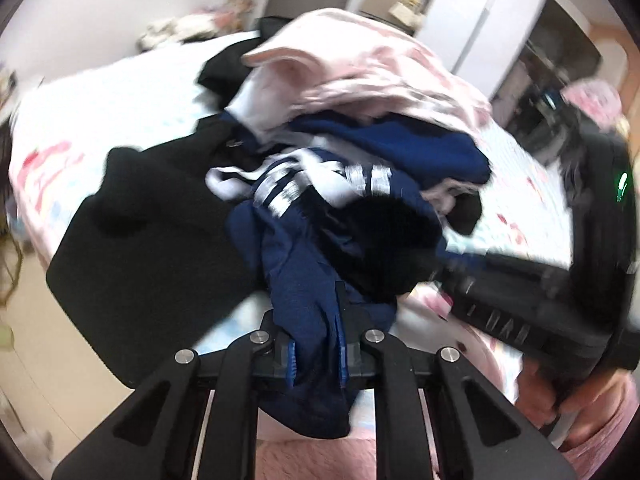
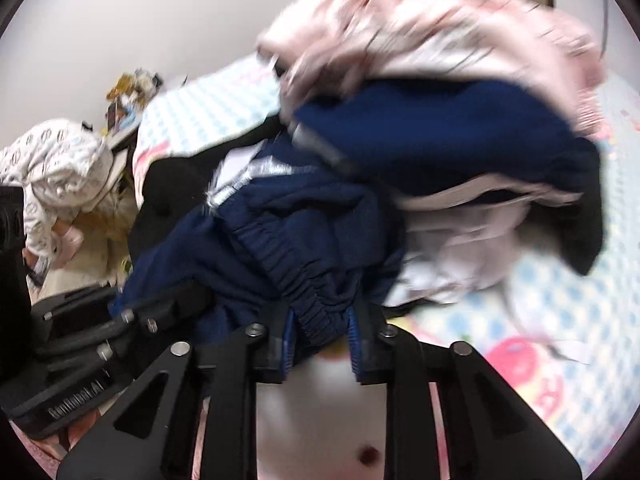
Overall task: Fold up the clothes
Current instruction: 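Grasp the navy striped shorts with both grippers and pull them from the heap, then lift the navy shorts with both grippers and shake them out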
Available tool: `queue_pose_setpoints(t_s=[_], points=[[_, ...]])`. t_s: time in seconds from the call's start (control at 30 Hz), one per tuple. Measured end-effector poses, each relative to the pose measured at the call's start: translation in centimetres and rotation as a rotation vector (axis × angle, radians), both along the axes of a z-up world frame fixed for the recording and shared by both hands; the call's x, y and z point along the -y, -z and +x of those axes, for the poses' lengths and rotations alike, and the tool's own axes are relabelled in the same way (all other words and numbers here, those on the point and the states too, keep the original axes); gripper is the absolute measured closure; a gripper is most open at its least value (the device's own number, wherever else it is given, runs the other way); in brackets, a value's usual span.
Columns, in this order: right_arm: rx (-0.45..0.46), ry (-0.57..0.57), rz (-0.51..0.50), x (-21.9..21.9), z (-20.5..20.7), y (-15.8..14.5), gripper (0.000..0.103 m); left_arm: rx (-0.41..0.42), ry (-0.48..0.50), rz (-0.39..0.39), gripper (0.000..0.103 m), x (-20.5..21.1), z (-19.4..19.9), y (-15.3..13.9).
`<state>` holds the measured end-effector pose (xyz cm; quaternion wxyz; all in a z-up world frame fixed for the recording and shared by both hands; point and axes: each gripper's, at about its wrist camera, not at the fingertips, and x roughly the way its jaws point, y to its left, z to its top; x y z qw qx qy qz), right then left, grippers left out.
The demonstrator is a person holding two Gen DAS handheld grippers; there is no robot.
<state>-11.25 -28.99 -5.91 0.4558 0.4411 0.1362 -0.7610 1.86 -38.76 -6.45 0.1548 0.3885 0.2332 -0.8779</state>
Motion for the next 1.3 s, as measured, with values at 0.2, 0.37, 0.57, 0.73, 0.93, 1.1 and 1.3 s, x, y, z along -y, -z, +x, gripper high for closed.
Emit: queue_pose_setpoints(t_s=[0.2, 0.37, 0.57, 0.73, 0.93, 1.1, 1.3], points=[[-0.167, 0.177, -0.019, -7.9, -1.0, -4.4, 0.086, -0.013, 0.136, 0.004, 0.089, -6.6, -3.1, -0.9], [-0.202, 0.297, -0.017, -15.4, -1.5, -6.2, 0.086, -0.011, 0.287, -0.043, 0.09, -13.8, -5.2, -3.0], [-0.209, 0.433, -0.01, -24.9, -1.5, -7.7, 0.086, 0.002, 0.376, -0.077, 0.09, -22.0, -6.4, -5.2], [-0.245, 0.488, 0.032, -31.3, -0.2, -8.5, 0.086, 0.015, 0.469, -0.112, 0.089, -27.5, -7.8, -6.1], [-0.205, 0.585, 0.023, -38.4, 1.3, -8.0, 0.086, 0.045, 0.563, -0.16, 0.089, -34.8, -8.4, -6.2], [-0.159, 0.676, 0.008, -44.3, 2.4, -7.3, 0.086, 0.063, 0.645, -0.186, 0.089, -40.9, -9.0, -5.7], [-0.123, 0.758, -0.023, -48.9, 3.4, -6.2, 0.086, 0.049, 0.683, -0.173, 0.089, -43.3, -8.5, -5.6]])
